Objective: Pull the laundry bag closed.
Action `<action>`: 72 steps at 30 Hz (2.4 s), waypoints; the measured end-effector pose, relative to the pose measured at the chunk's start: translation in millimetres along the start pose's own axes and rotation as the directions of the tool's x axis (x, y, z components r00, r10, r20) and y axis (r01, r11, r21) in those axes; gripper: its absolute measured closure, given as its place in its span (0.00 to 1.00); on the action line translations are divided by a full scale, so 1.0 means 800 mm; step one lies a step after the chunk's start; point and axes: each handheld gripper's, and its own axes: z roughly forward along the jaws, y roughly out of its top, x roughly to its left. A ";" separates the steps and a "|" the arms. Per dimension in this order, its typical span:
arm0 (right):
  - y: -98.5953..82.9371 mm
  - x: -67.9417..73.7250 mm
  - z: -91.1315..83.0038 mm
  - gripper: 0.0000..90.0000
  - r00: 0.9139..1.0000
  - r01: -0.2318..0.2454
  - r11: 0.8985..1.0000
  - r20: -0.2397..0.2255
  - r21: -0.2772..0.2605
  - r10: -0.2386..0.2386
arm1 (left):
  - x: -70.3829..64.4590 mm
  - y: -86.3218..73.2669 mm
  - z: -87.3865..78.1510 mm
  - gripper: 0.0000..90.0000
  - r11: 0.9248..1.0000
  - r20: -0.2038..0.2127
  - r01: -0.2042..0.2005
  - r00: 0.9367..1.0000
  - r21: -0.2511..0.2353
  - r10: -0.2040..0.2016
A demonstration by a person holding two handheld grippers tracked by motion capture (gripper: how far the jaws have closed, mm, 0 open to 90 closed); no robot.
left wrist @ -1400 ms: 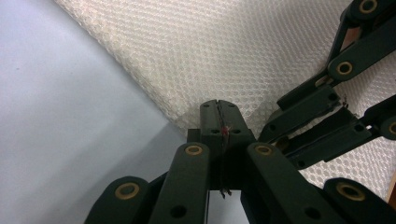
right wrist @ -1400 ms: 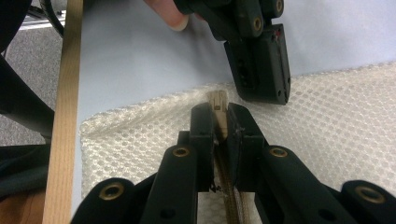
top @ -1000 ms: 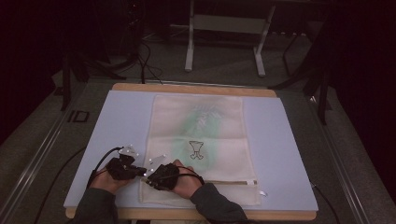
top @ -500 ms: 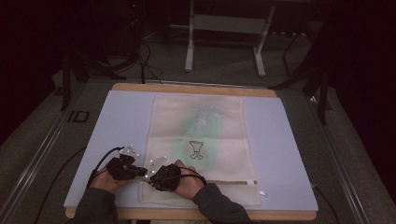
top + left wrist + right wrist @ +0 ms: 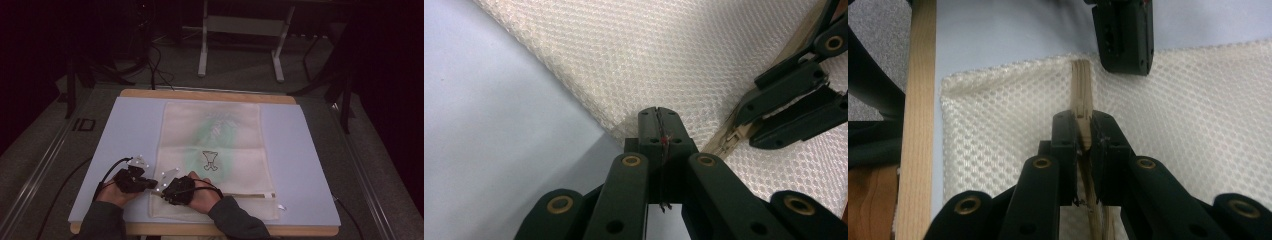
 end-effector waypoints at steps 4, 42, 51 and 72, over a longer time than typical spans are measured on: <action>-0.004 0.000 -0.004 0.91 1.000 0.001 1.000 0.002 0.005 -0.001 | 0.000 0.000 0.000 1.00 1.000 0.000 0.000 1.000 -0.001 0.000; -0.026 0.005 -0.032 0.91 1.000 0.015 0.998 0.019 0.054 -0.017 | 0.001 0.000 0.000 1.00 1.000 0.000 -0.010 1.000 0.001 0.010; -0.030 0.005 -0.040 0.91 1.000 0.016 0.998 0.023 0.054 -0.017 | 0.000 0.000 0.000 1.00 1.000 0.000 -0.011 1.000 0.002 0.011; -0.040 0.002 -0.051 0.91 1.000 0.011 0.998 0.028 0.068 -0.013 | 0.001 0.000 0.000 1.00 1.000 0.000 -0.011 1.000 0.002 0.011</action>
